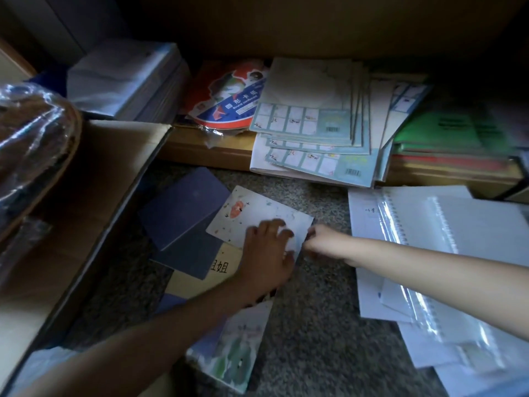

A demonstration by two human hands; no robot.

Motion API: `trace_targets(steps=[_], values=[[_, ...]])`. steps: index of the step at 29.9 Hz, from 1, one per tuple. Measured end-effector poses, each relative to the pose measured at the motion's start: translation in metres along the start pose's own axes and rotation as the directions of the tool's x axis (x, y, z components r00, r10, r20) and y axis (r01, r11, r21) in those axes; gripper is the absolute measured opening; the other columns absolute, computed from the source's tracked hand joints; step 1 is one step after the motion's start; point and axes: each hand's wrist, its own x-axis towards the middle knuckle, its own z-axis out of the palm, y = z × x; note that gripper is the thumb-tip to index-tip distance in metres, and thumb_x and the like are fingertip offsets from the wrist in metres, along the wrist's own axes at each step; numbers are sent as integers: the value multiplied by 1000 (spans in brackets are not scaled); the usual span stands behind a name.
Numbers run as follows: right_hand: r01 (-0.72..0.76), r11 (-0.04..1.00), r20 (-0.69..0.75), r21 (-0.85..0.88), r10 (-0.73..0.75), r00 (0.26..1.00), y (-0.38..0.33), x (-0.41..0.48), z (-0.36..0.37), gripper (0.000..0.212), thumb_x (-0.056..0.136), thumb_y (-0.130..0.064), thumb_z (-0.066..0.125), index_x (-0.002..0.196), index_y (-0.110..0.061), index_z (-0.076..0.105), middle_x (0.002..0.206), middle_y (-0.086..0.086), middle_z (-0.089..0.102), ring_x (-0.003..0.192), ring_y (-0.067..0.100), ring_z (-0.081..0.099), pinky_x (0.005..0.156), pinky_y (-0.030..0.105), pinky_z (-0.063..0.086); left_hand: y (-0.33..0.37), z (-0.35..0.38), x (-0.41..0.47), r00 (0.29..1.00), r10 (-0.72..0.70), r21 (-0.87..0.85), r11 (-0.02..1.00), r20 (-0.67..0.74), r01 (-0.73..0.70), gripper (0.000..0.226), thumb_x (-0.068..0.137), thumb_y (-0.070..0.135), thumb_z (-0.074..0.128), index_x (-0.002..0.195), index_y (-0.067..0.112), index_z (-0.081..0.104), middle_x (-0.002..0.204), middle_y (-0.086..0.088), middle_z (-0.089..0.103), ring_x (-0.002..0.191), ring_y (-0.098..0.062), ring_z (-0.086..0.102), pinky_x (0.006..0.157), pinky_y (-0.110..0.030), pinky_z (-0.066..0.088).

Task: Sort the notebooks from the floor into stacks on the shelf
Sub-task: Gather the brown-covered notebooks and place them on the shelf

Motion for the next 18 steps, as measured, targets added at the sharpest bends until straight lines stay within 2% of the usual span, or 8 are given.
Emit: trace_targets(steps=[2, 4, 6, 8, 10, 14, 16, 18], values=[[-2, 1000, -5, 13, 2, 1000, 8, -2, 1, 39, 86, -11, 61, 124, -17, 54, 107, -1, 58, 86, 12, 53, 59, 16, 41, -32, -16, 39, 996, -22, 92, 996, 85, 14, 62, 83, 28, 56, 142, 25, 35, 155, -2, 18, 142, -25, 14, 108, -43, 12], [-30, 999, 8, 31, 30, 1000, 14, -2, 2, 42, 83, -13, 63, 124, -12, 54, 98, 1, 58, 77, 11, 52, 53, 16, 39, -61, -29, 70, 945, -109, 233, 972, 309, 36, 86, 82, 32, 65, 149, 24, 13, 159, 0, 1, 145, -22, 1, 112, -49, 9], [-33, 997, 30, 63, 31, 999, 18, -1, 1, 36, 84, -9, 62, 120, -11, 56, 84, -3, 59, 68, 6, 51, 47, 10, 38, -77, -34, 87, 869, -186, 289, 956, 458, 52, 105, 74, 43, 73, 150, 23, 4, 159, -1, 2, 145, -24, 4, 112, -54, 7], [-35, 996, 33, 76, 32, 999, 19, -2, 0, 33, 84, -9, 62, 116, -15, 57, 78, -7, 59, 68, 4, 52, 46, 5, 37, -82, -35, 92, 850, -190, 287, 957, 492, 48, 110, 67, 48, 78, 149, 22, 11, 155, -4, 12, 142, -26, 14, 112, -53, 8], [-46, 995, 36, 89, 43, 998, 20, -3, -1, 35, 82, -12, 64, 117, -16, 56, 88, -4, 64, 78, 7, 58, 57, 8, 42, -78, -36, 94, 868, -174, 323, 946, 464, 17, 110, 61, 50, 81, 146, 21, 19, 150, -8, 18, 139, -28, 20, 112, -50, 10], [-51, 999, 22, 18, 51, 998, 24, -7, -2, 69, 74, -25, 71, 137, -13, 44, 129, 4, 57, 115, 18, 55, 99, 33, 46, -65, -47, 96, 916, -115, 434, 898, 385, -69, 89, 65, 53, 77, 136, 17, 38, 139, -10, 39, 127, -27, 39, 104, -41, 30], [-49, 999, 33, -10, 49, 998, 23, -16, -5, 72, 77, -24, 69, 141, -11, 38, 135, 6, 52, 119, 20, 52, 102, 33, 43, -58, -62, 98, 905, -98, 380, 922, 413, -73, 64, 76, 45, 72, 128, 17, 47, 125, -6, 56, 109, -23, 57, 88, -36, 47], [-56, 998, 66, -43, 59, 996, 25, -26, -7, 58, 85, -15, 63, 137, -8, 39, 132, 11, 53, 114, 22, 55, 97, 31, 45, -46, -84, 98, 860, -73, 386, 910, 505, -149, 49, 86, 38, 63, 128, 19, 48, 123, -2, 59, 103, -19, 60, 77, -32, 51]])
